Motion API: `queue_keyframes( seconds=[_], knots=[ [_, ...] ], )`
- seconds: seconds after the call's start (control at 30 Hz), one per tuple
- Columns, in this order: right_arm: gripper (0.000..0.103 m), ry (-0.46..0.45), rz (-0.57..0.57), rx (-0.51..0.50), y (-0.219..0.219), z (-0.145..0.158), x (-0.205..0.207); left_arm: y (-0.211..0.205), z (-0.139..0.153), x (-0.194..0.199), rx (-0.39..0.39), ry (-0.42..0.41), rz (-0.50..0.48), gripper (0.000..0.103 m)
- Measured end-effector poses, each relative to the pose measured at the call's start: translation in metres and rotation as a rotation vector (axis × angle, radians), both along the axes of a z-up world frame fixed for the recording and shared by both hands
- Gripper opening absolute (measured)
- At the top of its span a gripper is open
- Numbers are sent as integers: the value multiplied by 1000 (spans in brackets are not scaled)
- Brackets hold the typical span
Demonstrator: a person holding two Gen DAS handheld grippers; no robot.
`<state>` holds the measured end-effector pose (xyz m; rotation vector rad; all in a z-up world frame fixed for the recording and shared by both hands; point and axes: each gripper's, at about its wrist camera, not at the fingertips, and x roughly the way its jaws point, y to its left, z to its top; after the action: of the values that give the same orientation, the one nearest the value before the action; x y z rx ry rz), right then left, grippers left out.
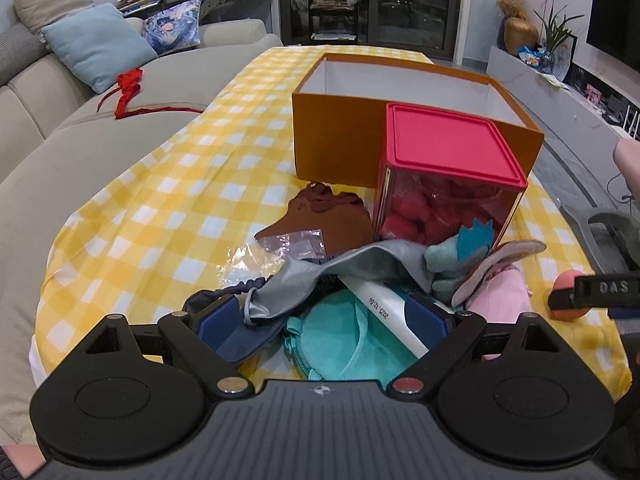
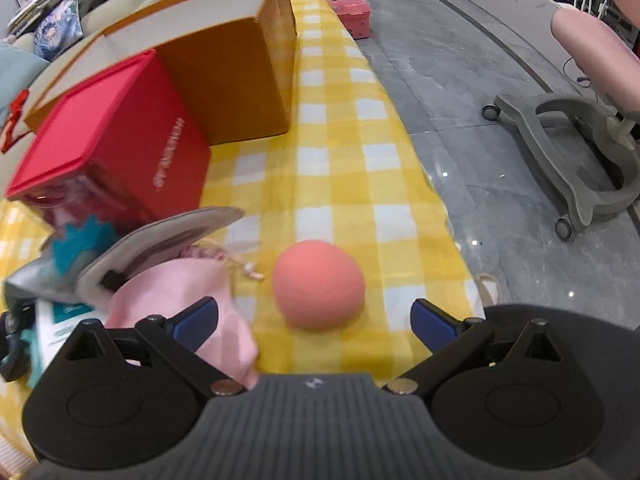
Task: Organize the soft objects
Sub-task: 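Reach the right gripper to the pink ball and close on it, then grasp the silver pouch with the left gripper while the right holds the pink ball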
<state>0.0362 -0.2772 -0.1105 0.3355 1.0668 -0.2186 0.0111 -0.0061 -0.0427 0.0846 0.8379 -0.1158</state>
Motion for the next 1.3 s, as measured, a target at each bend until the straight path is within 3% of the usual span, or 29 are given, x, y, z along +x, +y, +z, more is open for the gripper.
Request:
queue_keyframes(
  seconds=[0.07, 0.13, 0.23, 0.27, 0.4, 0.53, 0.7, 0.87, 0.9, 1.03, 1.17, 1.23, 1.3],
  knots=[
    [97, -2, 3, -1, 0, -6, 7, 0, -3, 0, 7, 1, -6, 103],
    [86, 2, 19, -5, 3, -10, 12, 1, -5, 1, 8, 10, -10, 103],
    [81, 12, 43, -21, 8, -15, 16, 3, -9, 2, 2, 25, -14, 103],
    [71, 12, 46, -25, 9, -15, 16, 4, -11, 2, 3, 25, -13, 103],
    [51, 6, 46, -48, 8, -15, 15, 8, -15, 3, 13, 19, -35, 103],
    [50, 6, 41, -32, 5, -14, 13, 9, -13, 10, 60, -40, -125, 103],
    [50, 0, 59, -22, 6, -12, 14, 6, -16, 25, 100, -49, -362, 103],
    [52, -12, 91, 4, 11, -11, 15, 8, -22, 47, 53, -22, -339, 103],
    [52, -12, 94, 9, 12, -11, 16, 9, -24, 51, 43, -18, -329, 99],
    [52, -8, 85, 27, 11, -12, 15, 17, -31, 57, -21, 43, -353, 50],
    [52, -7, 82, 29, 11, -12, 17, 29, -32, 59, -182, 95, -316, 25],
    [52, -6, 92, 28, 13, -11, 16, 31, -31, 60, -221, 110, -299, 10],
    [51, -14, 98, 37, 12, -10, 16, 32, -32, 62, -234, 141, -264, 4]
  ],
)
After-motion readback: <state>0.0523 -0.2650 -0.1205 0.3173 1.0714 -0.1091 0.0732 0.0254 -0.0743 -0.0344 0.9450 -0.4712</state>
